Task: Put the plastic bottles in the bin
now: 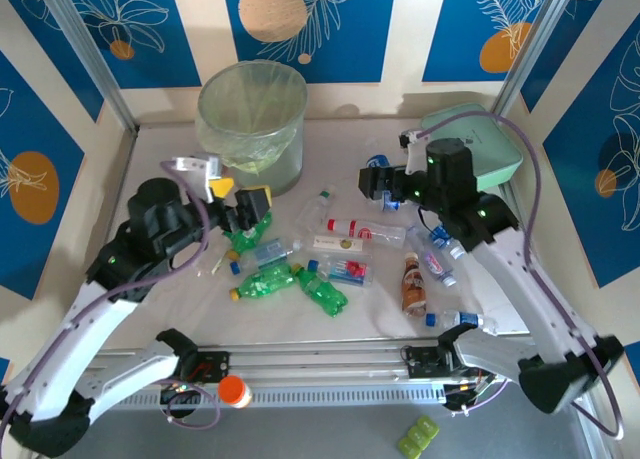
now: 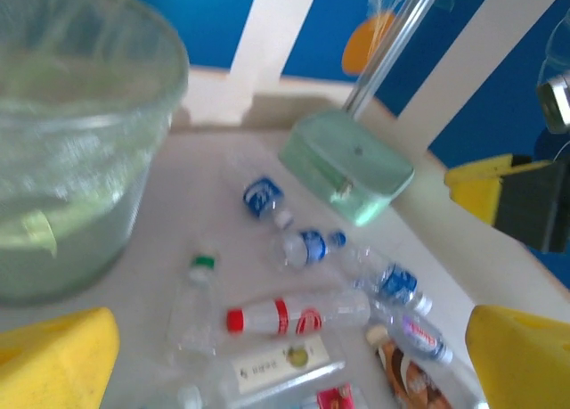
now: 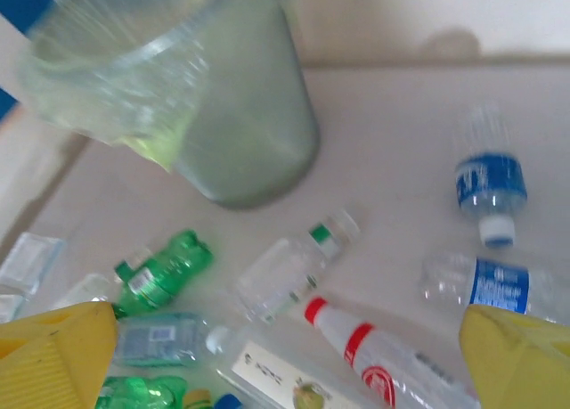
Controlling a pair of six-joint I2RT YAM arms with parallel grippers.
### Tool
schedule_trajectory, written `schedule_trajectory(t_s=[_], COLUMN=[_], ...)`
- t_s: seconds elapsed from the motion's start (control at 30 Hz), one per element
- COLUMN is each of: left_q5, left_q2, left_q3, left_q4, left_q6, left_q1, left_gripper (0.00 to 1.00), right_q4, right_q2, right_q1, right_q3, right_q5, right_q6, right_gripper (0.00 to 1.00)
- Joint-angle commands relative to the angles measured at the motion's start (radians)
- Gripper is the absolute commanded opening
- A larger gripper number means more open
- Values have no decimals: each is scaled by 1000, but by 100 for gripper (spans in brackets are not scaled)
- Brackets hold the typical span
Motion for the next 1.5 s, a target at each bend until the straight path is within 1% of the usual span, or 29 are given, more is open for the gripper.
schedule_trajectory(t_s=[0.0, 0.03, 0.1, 0.13, 0.27, 0.33, 0.4, 0.43, 0.47, 0.53, 0.6, 0.67, 0.73, 0.83, 0.93, 1.03, 1.17, 1.27, 1.47], left_q5=[28, 34, 82, 85, 65, 98, 128, 118, 102, 87, 59, 10, -40, -106, -86, -79, 21, 47, 58], left_q2=[-10, 1, 71, 101, 227, 267, 264, 254, 244, 244, 256, 258, 235, 168, 118, 109, 112, 113, 113], left_q3=[-27, -19, 42, 72, 194, 265, 252, 230, 202, 174, 174, 168, 137, 73, 37, 31, 17, 5, 2], left_q4=[-30, -57, -154, -202, -367, -414, -351, -311, -270, -232, -231, -236, -216, -166, -119, -118, -82, -67, -57], left_q6=[-84, -90, -79, -86, -170, -173, -162, -160, -154, -133, -117, -119, -118, -94, -48, -25, 4, -4, -6], left_q1=[2, 2, 5, 5, 22, 31, 31, 31, 32, 40, 40, 41, 42, 42, 42, 39, 39, 39, 38], left_gripper=[99, 99, 99, 99, 99, 99, 99, 99, 99, 99, 99, 99, 99, 99, 99, 99, 99, 99, 99], right_q4=[-93, -98, -100, -110, -156, -143, -136, -125, -111, -82, -100, -108, -126, -201, -287, -349, -415, -431, -438], right_q2=[61, 86, 151, 185, 350, 443, 544, 592, 635, 718, 803, 862, 918, 1025, 1126, 1204, 1285, 1316, 1348], right_q1=[-26, -32, -56, -70, -120, -140, -172, -185, -197, -197, -192, -188, -194, -215, -221, -225, -231, -232, -233], right_q3=[47, 56, 80, 99, 201, 249, 312, 334, 364, 424, 510, 551, 600, 718, 838, 914, 1007, 1037, 1051], right_q5=[-5, -4, -25, -23, 11, 42, 53, 29, -6, 44, 84, 48, 46, 17, 62, 69, 55, 45, 34], right_q6=[65, 64, 54, 51, 30, 13, 5, -9, -30, -48, -68, -124, -136, -144, -166, -186, -187, -188, -189], right_gripper=[99, 98, 97, 96, 95, 96, 88, 88, 85, 86, 88, 86, 86, 86, 86, 85, 81, 77, 69])
